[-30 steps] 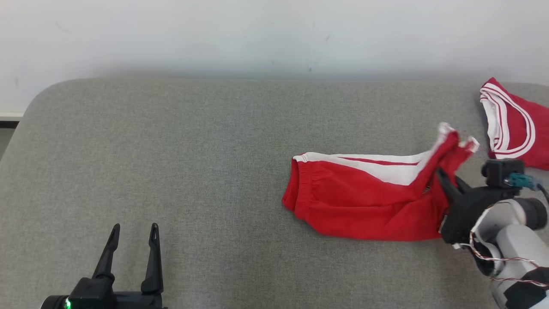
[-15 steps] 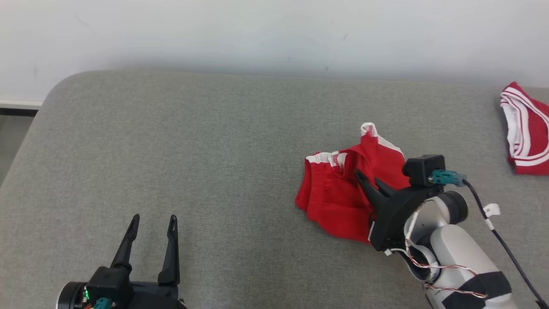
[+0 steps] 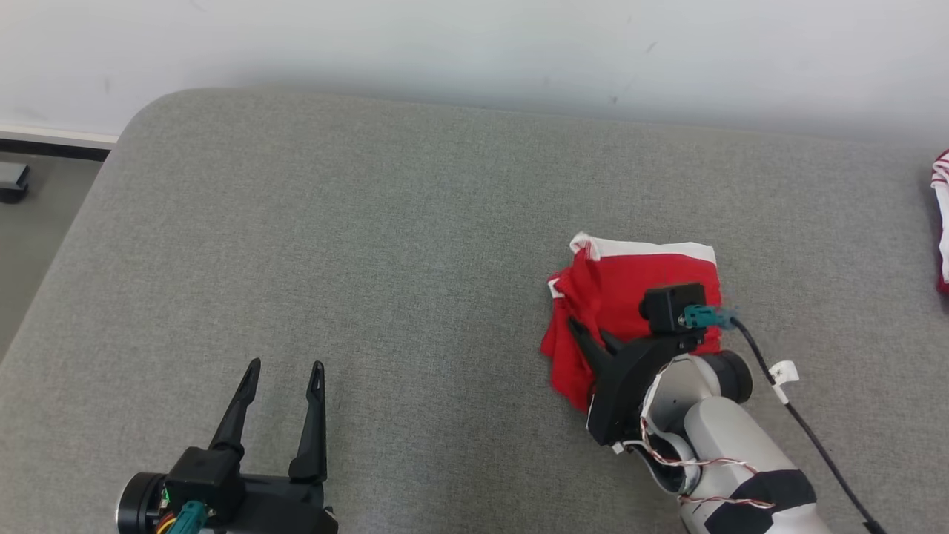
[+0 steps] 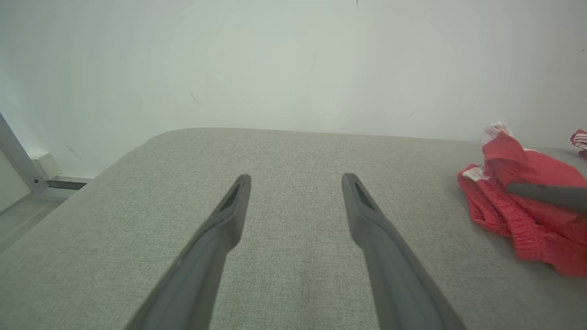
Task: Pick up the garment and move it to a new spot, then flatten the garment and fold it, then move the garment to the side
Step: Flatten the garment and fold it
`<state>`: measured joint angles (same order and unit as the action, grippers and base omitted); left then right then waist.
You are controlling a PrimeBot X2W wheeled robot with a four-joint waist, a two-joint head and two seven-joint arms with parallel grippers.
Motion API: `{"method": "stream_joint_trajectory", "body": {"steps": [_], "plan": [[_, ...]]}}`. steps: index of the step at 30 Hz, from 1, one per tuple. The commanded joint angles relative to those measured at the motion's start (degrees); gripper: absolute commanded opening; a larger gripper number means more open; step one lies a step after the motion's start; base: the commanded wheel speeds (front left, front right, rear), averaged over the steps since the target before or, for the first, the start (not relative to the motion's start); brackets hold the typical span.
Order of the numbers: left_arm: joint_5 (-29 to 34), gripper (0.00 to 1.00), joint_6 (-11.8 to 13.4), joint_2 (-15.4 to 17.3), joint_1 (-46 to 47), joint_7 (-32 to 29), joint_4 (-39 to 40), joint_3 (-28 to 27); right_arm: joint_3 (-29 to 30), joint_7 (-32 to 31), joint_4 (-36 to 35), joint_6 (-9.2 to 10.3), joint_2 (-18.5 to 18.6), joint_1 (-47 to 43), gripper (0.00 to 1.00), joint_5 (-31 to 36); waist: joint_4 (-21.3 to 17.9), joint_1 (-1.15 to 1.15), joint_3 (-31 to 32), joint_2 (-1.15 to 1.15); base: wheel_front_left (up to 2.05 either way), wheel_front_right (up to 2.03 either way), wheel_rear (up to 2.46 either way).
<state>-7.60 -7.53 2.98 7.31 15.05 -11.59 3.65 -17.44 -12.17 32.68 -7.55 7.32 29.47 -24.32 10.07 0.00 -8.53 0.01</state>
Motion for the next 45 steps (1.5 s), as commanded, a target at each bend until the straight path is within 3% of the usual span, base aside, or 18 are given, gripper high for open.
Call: {"method": "stream_joint_trajectory", "body": {"steps": [1,3,4,5,15,23,31,45], "plan": [[-0.6,1.00,0.1,-0.1,0.5,0.2,-0.1,-0.1,-0.3,0.3,0.4,0.17,-0.8,0.1,0.00,0.0,0.0,0.00,0.0,-0.01,0.00,0.00,0.00],[-0.7,1.00,0.1,-0.1,0.6,0.2,-0.2,0.0,-0.9,1.2,1.9,0.17,-1.3,0.3,0.00,0.0,-0.1,0.00,0.0,-0.01,0.00,0.00,0.00],[-0.7,1.00,0.1,-0.1,0.6,0.2,-0.3,0.0,-1.1,2.3,2.1,0.17,-1.3,0.6,0.42,0.4,-0.2,0.00,0.1,-0.01,0.00,0.00,0.00],[-0.7,1.00,0.1,-0.1,0.7,0.2,-0.4,-0.1,-1.3,3.0,2.5,0.17,-1.4,0.8,0.98,0.3,-0.4,0.00,0.2,-0.01,0.00,0.00,0.00],[0.1,1.00,0.1,-0.1,-1.2,0.2,0.1,-1.4,-1.6,12.1,-2.7,0.17,1.8,-0.4,1.00,-0.3,-2.6,0.00,1.6,-0.01,0.00,0.00,0.00],[0.6,1.00,0.1,0.2,-2.7,0.2,0.8,-2.7,5.7,17.0,-10.5,0.17,5.5,-5.5,1.00,0.4,-4.5,0.00,2.5,-0.01,0.00,0.00,0.00],[1.0,1.00,0.1,0.4,-3.3,0.2,1.1,-3.4,10.1,15.1,-16.1,0.17,5.8,-12.9,1.00,1.5,-5.6,0.00,2.9,-0.01,0.00,0.00,0.00],[0.8,1.00,0.1,0.4,-2.6,0.2,0.7,-2.2,5.2,11.2,-13.8,0.17,3.8,-13.8,1.00,0.7,-3.5,0.00,2.7,-0.01,0.00,0.00,0.00]]}}
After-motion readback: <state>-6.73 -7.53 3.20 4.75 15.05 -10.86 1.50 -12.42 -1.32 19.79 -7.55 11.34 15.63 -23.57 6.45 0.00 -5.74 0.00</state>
